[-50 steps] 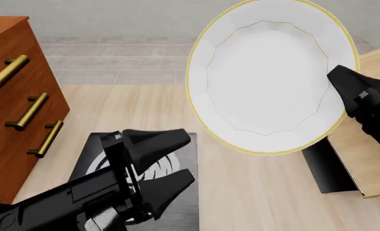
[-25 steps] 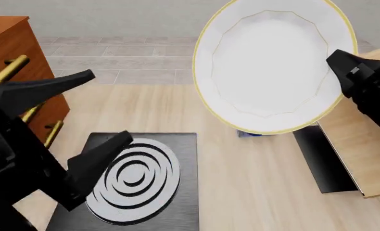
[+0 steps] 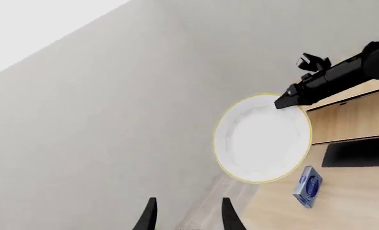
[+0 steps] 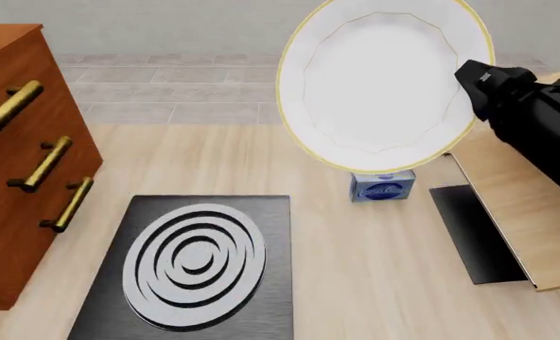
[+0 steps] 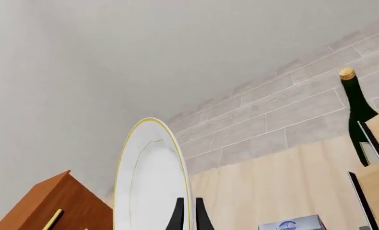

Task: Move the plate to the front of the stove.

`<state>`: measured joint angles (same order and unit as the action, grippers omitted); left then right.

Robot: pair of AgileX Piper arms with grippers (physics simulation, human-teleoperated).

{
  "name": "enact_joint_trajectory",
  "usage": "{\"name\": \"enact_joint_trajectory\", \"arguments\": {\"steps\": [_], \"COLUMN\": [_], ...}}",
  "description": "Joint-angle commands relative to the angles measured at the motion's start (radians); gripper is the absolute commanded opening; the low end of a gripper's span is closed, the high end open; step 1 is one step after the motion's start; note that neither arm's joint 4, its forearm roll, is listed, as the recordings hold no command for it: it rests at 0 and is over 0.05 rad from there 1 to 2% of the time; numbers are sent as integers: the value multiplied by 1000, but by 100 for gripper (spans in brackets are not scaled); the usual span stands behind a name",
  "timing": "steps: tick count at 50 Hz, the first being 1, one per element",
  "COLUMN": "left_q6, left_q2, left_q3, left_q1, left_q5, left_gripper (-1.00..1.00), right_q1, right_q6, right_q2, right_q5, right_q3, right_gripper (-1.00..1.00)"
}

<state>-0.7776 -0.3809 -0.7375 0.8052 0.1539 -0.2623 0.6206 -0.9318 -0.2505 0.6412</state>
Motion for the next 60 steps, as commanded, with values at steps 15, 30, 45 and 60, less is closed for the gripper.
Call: {"name": "enact_joint_trajectory", "arguments": {"steps": [15, 30, 45, 60], "left_q6": [300, 337, 338, 333], "left_q2": [104, 78, 79, 91], "left_q3": [-156, -110, -73, -60], "left_q1": [-85, -97, -101, -111], "left_q5": [230, 238, 237, 239], "left_gripper": [100, 100, 100, 100], "right_q1": [-49, -95, -134, -153], "right_q6": [70, 110, 133, 159], "right_q2": [-316, -491, -620, -700], "right_q5": [-57, -68, -64, -45], "right_q3": [181, 315, 409, 487], "right_gripper": [-100, -100, -100, -100]}}
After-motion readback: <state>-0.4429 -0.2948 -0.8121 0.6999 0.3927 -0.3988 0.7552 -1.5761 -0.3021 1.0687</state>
